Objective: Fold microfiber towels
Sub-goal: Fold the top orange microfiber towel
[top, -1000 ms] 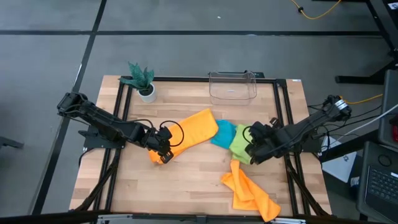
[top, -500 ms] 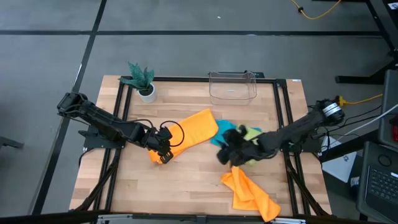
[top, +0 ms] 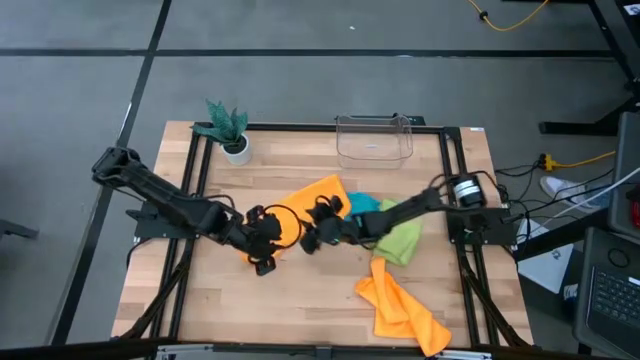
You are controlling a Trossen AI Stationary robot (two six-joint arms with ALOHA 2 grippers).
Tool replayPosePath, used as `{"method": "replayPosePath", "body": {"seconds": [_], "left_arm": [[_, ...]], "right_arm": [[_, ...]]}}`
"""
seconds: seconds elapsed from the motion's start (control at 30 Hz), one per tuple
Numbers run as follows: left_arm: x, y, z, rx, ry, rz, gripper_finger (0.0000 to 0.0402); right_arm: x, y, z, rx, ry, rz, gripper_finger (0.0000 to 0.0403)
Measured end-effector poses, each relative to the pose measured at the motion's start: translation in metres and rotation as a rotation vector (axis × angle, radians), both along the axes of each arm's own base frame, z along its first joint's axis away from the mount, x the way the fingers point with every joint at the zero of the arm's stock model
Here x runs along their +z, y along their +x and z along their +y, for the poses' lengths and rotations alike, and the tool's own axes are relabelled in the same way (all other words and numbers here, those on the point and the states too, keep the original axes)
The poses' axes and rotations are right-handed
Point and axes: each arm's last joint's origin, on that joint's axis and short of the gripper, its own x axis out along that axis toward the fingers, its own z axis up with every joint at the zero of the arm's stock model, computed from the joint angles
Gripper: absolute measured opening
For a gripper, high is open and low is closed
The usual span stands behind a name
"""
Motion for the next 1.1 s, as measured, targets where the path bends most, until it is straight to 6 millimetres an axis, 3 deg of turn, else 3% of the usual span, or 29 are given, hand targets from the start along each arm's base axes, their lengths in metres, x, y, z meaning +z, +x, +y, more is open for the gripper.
{"method": "replayPosePath", "body": {"seconds": [0.17,0.43,0.53,0.87,1.1], "left_arm": [[0.017,-0.002,-0.013,0.001,0.078,-0.078,0.0104],[0.03,-0.007,-0.026,-0.02,0.248,-0.162,0.0104],[0.03,-0.007,-0.027,-0.02,0.256,-0.166,0.0104],[0.03,-0.007,-0.027,-0.017,0.257,-0.166,0.0104],[0.03,-0.007,-0.026,-0.017,0.257,-0.166,0.0104]], "right_arm": [[-0.017,0.032,-0.015,-0.04,0.001,0.0,0.0174],[-0.054,0.067,-0.013,0.005,-0.035,0.065,0.0174],[-0.061,0.074,-0.013,0.148,-0.007,0.09,0.0174],[-0.059,0.082,-0.017,0.93,0.11,0.103,0.0174],[-0.056,0.079,-0.024,1.147,0.173,0.217,0.0174]]}}
